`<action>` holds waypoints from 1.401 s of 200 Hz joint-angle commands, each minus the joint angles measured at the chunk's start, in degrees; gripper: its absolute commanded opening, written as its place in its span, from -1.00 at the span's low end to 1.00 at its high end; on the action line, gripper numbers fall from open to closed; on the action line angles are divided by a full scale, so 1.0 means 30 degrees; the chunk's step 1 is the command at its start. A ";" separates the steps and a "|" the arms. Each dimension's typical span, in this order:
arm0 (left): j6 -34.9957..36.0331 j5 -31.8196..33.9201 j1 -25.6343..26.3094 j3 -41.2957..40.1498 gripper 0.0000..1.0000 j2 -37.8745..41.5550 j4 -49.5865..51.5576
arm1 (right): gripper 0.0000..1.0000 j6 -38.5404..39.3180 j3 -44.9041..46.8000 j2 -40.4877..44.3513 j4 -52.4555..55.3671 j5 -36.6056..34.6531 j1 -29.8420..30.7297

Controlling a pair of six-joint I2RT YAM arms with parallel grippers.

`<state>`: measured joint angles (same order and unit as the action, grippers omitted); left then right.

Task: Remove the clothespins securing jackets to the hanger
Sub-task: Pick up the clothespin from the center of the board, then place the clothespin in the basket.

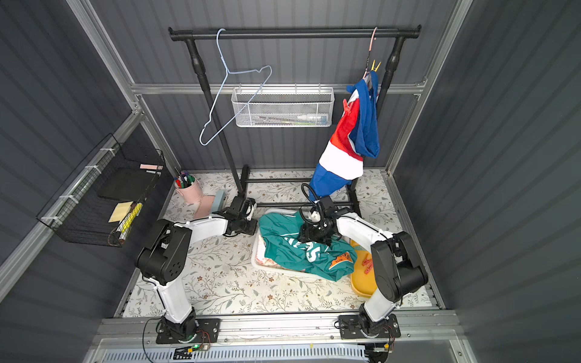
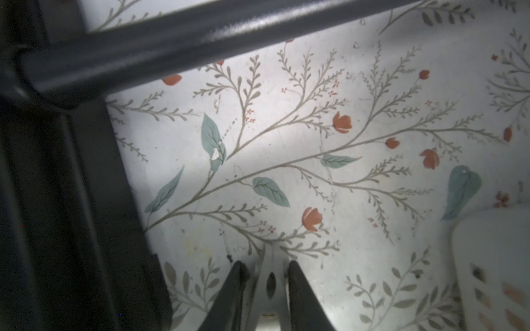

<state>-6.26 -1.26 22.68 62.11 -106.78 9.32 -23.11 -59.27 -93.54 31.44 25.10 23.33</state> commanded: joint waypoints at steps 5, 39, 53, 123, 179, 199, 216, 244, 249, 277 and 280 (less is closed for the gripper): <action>-0.0249 -0.0191 0.0014 0.0478 -0.46 -0.0306 0.0901 | 0.65 0.0205 0.0246 -0.0285 0.0971 -0.0648 0.0071; -0.0318 -0.0297 0.0029 0.0610 -0.51 -0.0035 0.1212 | 0.65 0.0198 0.0171 -0.0249 0.0919 -0.0637 0.0070; -0.0344 -0.0414 0.0029 0.0931 -0.52 0.0165 0.1486 | 0.65 0.0147 0.0126 -0.0272 0.0844 -0.0604 0.0089; -0.1514 -0.0605 0.0000 0.3739 -0.56 0.1819 0.3393 | 0.64 0.0091 -0.0225 -0.0745 0.0955 -0.1092 0.1040; -0.3008 -0.0761 -0.0044 0.4205 -0.56 0.3789 0.4521 | 0.63 0.0856 -0.1568 -0.0583 0.3426 -0.1996 0.2270; -0.3586 -0.1251 -0.0084 0.4504 -0.55 0.4232 0.4058 | 0.64 0.1475 -0.2000 -0.0543 0.3776 -0.2045 0.2296; -0.3653 -0.0927 -0.0208 0.4468 -0.55 0.4670 0.3374 | 0.63 0.1684 -0.1688 -0.0750 0.2731 -0.2083 0.2308; -0.3658 -0.1383 -0.0206 0.2848 -0.51 0.6525 0.1437 | 0.64 0.0783 -0.0933 -0.1007 0.0351 -0.2127 0.2646; -0.3631 -0.1491 -0.0221 0.2534 -0.50 0.6836 0.1192 | 0.63 0.0700 -0.0824 -0.1110 -0.0128 -0.2127 0.2810; -0.3695 -0.2306 -0.0206 0.0489 -0.48 0.8654 -0.1316 | 0.62 -0.0026 -0.0722 -0.2613 -0.3573 -0.2126 0.3155; -0.3660 -0.2518 -0.0209 0.0367 -0.48 0.8749 -0.1521 | 0.62 -0.0165 -0.0797 -0.2763 -0.3904 -0.2127 0.3199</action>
<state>-16.45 -5.43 22.31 67.00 -84.20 12.25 -21.56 -62.65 -96.23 30.81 19.20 31.33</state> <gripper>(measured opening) 0.258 0.815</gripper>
